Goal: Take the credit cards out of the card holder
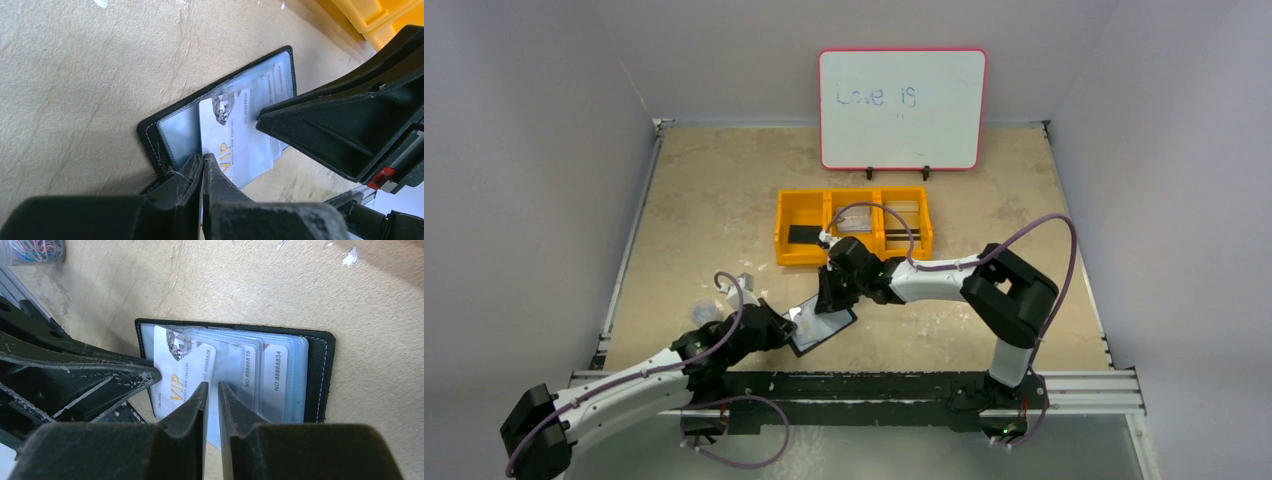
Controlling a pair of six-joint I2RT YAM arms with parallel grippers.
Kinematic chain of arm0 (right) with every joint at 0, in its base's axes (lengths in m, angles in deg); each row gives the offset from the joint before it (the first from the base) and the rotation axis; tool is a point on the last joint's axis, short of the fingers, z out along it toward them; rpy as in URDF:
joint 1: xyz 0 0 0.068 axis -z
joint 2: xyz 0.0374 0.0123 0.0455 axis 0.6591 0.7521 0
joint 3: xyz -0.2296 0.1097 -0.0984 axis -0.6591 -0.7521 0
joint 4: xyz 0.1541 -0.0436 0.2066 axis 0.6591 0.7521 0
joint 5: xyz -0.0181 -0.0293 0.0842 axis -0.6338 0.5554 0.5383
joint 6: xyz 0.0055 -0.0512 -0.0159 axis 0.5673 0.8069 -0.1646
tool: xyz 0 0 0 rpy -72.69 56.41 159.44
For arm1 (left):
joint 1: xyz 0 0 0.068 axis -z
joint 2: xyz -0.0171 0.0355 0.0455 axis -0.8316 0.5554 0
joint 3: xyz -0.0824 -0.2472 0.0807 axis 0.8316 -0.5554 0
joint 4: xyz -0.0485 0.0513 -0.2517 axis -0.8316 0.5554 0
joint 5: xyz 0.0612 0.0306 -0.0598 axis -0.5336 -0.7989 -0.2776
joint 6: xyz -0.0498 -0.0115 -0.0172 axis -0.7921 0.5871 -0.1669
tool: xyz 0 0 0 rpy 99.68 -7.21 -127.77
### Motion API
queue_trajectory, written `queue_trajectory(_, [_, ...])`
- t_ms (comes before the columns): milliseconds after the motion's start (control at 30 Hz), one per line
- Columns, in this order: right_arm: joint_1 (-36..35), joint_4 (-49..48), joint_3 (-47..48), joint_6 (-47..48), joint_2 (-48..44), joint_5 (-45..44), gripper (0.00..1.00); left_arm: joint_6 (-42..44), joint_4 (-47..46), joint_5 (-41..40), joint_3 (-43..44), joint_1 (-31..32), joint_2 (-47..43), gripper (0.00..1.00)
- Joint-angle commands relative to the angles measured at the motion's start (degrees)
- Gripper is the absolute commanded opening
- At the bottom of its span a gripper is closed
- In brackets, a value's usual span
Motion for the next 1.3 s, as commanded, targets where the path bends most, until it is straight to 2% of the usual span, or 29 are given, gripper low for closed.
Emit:
queue_trajectory(0, [0.3,6.7,0.1,3.0,2.0,-4.6,0.17,3.0,1.1,-1.8,-0.1,0.1,-2.1,0.00])
queue_trajectory(100, [0.3,5.7,0.3,3.9,2.2,-3.8,0.17,3.4,-6.5,-0.1,-1.3,0.1,-1.3,0.01])
queue_trajectory(200, [0.3,4.5,0.8,4.3,2.7,-3.1,0.17,3.7,-13.7,1.8,-1.7,0.1,1.7,0.10])
queue_trajectory(467, [0.4,4.1,0.5,4.6,4.4,-1.2,0.16,-0.5,-31.5,5.4,-6.6,0.1,7.2,0.15])
queue_trajectory(833, [0.3,3.1,-1.0,4.5,3.9,0.0,0.16,-0.6,-25.6,-0.7,-5.8,0.1,3.6,0.19])
queue_trajectory(1100, [0.4,2.8,-1.4,4.5,3.7,0.5,0.16,0.8,-23.2,-3.4,-2.6,0.1,8.9,0.18])
queue_trajectory(1267, [0.4,2.7,-1.6,4.2,3.7,0.5,0.16,0.6,-25.3,-4.0,-2.1,0.1,11.1,0.11])
